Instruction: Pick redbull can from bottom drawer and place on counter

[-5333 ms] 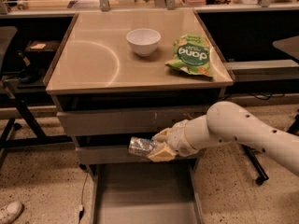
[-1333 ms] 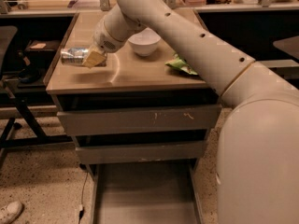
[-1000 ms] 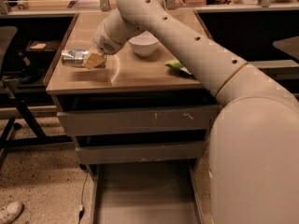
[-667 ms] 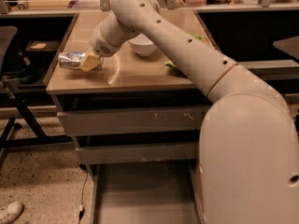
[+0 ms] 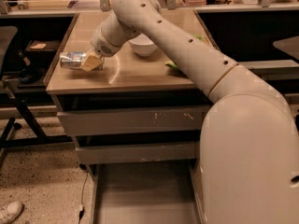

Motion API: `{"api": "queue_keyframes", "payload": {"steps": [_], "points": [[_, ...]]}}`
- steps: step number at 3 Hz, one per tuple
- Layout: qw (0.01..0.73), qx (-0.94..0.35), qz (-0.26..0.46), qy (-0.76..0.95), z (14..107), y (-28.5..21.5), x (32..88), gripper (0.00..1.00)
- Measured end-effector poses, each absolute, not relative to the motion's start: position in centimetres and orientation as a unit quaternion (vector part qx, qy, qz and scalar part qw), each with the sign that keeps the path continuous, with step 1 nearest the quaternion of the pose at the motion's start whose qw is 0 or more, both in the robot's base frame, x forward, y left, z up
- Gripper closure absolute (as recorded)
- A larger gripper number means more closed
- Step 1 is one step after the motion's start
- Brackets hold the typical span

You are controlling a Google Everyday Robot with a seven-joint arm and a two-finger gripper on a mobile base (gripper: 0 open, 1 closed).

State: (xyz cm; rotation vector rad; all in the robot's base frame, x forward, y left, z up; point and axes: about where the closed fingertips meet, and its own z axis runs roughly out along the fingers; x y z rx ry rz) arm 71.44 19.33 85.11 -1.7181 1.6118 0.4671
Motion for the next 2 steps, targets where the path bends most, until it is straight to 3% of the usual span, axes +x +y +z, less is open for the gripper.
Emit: {"api": "queue_keyframes", "payload": {"steps": [2], "points": [[0.362, -0.667, 0.181, 0.626, 85.10, 19.34, 71.44, 0.13]]}}
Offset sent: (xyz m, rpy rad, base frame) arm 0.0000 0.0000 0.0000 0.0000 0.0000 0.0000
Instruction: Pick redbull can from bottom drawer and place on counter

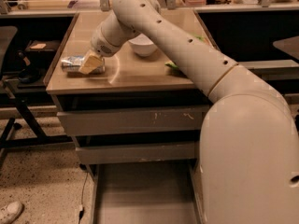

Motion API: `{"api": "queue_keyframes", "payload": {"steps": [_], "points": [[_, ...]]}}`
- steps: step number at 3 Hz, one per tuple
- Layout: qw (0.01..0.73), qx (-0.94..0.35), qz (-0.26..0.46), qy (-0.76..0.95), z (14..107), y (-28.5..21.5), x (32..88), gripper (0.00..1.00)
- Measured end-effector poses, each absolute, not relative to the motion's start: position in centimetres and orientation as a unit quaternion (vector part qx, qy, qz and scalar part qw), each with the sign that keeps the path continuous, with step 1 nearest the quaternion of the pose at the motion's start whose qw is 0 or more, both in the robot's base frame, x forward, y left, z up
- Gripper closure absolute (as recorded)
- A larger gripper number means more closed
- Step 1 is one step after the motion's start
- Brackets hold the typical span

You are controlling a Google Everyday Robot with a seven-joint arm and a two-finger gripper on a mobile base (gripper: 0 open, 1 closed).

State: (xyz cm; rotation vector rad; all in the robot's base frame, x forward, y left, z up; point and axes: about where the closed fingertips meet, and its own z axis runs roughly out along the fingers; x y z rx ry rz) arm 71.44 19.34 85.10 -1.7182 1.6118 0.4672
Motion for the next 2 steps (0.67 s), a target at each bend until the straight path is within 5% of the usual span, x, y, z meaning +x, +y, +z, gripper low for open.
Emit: {"api": "queue_keyframes", "payload": {"steps": [1, 2], "points": [[0.361, -0.667, 0.181, 0.626, 85.09, 19.34, 71.44, 0.00], [0.361, -0.667, 0.181, 0.626, 85.10, 19.34, 71.44, 0.00]]}}
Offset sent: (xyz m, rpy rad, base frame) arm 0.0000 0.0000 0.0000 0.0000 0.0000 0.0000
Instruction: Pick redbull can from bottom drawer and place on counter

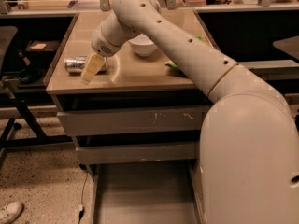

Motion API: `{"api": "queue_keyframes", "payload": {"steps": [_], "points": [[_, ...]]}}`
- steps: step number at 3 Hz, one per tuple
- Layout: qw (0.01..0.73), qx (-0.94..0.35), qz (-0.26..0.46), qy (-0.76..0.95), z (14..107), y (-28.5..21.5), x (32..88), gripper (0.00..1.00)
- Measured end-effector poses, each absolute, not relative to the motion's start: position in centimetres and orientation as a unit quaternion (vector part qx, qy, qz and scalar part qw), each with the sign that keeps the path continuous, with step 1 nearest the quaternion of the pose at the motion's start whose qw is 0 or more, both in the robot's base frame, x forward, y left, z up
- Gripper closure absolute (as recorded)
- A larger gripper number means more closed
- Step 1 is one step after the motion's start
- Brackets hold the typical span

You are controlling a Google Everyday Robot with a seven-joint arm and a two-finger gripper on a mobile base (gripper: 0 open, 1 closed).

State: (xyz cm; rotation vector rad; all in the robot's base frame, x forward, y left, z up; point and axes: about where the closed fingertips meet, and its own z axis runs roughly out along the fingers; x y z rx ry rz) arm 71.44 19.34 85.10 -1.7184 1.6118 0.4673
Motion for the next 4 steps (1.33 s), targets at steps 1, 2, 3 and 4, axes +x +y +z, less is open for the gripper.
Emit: {"api": "queue_keyframes", "payload": {"steps": [1, 2, 3, 4], "points": [[0.355, -0.665, 0.164, 0.636, 87.7, 18.2, 71.7, 0.00], [0.345, -0.639, 0.104, 0.680, 94.2, 12.4, 70.8, 0.00], [0.341, -0.572, 0.012, 0.746, 103.9, 3.7, 67.5, 0.00], [0.331, -0.549, -0.005, 0.767, 106.7, 1.2, 64.6, 0.00]]}}
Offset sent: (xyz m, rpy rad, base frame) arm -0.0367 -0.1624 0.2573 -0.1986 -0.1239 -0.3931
